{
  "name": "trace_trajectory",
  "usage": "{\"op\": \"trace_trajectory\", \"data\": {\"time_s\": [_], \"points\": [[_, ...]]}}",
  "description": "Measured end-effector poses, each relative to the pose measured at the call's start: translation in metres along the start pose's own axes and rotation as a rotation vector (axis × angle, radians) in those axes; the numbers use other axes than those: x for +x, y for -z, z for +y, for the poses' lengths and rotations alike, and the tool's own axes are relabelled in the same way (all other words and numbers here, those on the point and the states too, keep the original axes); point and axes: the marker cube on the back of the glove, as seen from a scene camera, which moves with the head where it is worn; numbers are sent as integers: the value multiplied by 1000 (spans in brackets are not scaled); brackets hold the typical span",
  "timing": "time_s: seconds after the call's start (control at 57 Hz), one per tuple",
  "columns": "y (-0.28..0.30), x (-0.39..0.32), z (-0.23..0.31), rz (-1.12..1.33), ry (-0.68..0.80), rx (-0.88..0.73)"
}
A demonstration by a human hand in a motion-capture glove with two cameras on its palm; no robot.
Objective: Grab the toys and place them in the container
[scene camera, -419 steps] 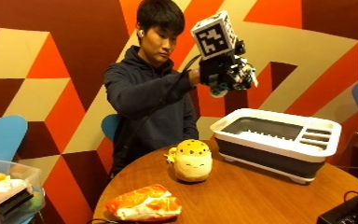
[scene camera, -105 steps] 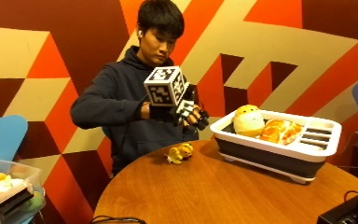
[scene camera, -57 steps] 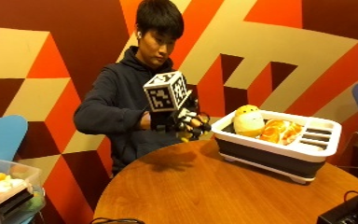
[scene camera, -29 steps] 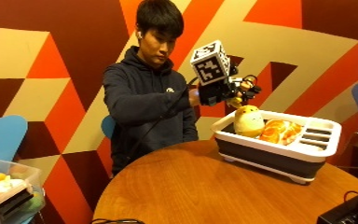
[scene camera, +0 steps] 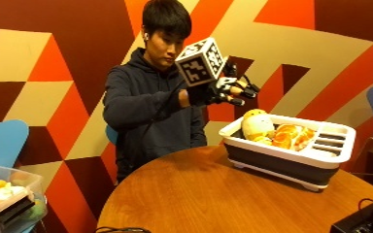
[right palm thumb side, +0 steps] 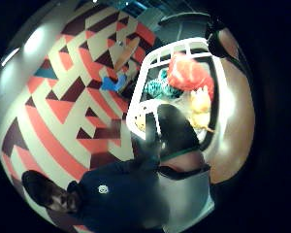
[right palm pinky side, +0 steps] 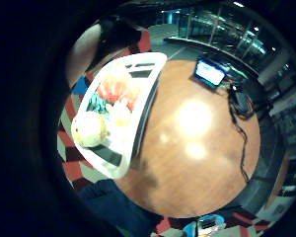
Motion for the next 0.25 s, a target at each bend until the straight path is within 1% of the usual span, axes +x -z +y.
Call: {"op": "trace_trajectory", "data": {"time_s": [0.07,0.123,0.245], "points": [[17,10,21,48,-29,59],[29,30,32,71,-60,84],[42,77,54,98,-125,74]]}}
